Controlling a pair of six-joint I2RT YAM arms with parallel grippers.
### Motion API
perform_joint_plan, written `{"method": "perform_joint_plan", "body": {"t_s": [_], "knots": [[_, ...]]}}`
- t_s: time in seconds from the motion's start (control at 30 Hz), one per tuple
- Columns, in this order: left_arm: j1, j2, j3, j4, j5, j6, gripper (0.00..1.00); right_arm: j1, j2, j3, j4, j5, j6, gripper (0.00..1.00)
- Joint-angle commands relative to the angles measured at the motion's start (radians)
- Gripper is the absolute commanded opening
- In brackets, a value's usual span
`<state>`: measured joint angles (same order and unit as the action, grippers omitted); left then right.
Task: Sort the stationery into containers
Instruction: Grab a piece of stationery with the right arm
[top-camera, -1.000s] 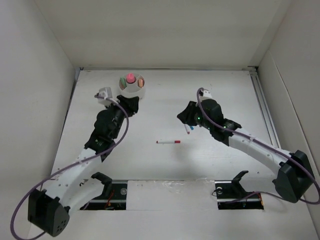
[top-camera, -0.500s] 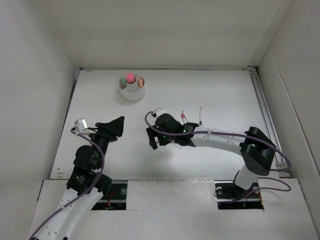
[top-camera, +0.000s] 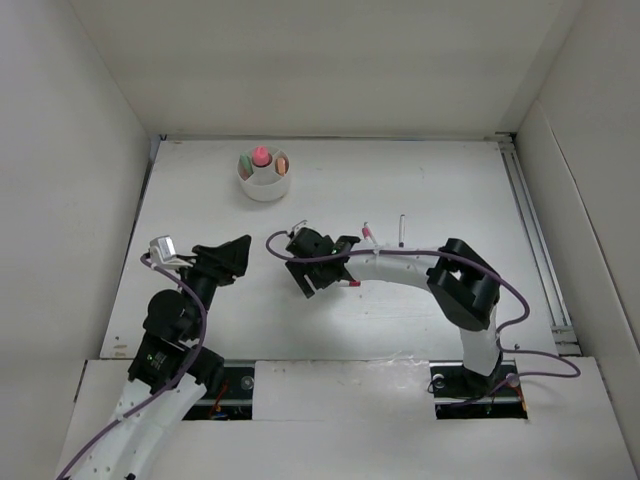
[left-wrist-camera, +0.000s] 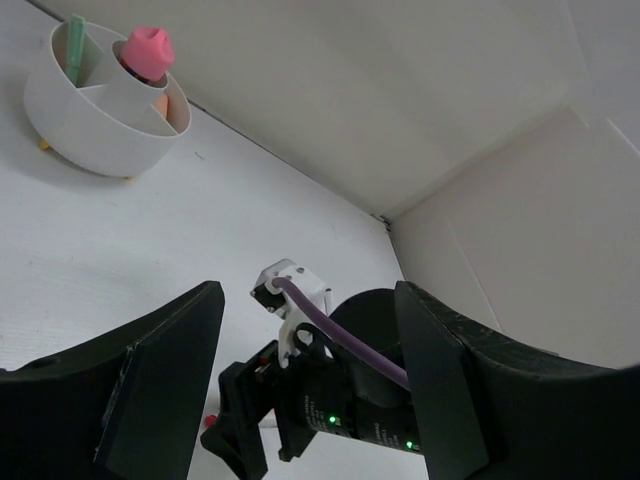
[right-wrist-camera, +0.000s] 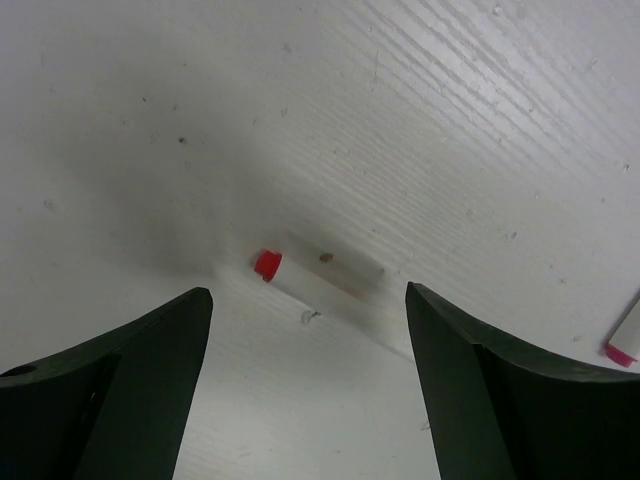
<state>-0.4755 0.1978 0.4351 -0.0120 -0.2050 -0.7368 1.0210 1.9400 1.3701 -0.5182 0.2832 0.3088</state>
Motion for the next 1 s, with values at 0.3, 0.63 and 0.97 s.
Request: {"method": "perform_joint_plan", "body": {"t_s": [0.3, 0.63, 0.97], "knots": [[0.002, -0.052, -0.009, 0.064, 0.025, -0.021, 0.7, -0.008, 0.073, 0.084, -0.095, 0.024, -0.063, 0.59], [0.002, -0.043, -0.028, 0.095, 0.036, -0.021, 0.7, -0.038, 0.082, 0.064, -0.086, -0.058, -0.083, 0.35], [0.002, -0.014, -0.029, 0.095, 0.058, -0.021, 0.7, -0.067, 0.171, 0.144, -0.072, -0.098, -0.102, 0.47]]}}
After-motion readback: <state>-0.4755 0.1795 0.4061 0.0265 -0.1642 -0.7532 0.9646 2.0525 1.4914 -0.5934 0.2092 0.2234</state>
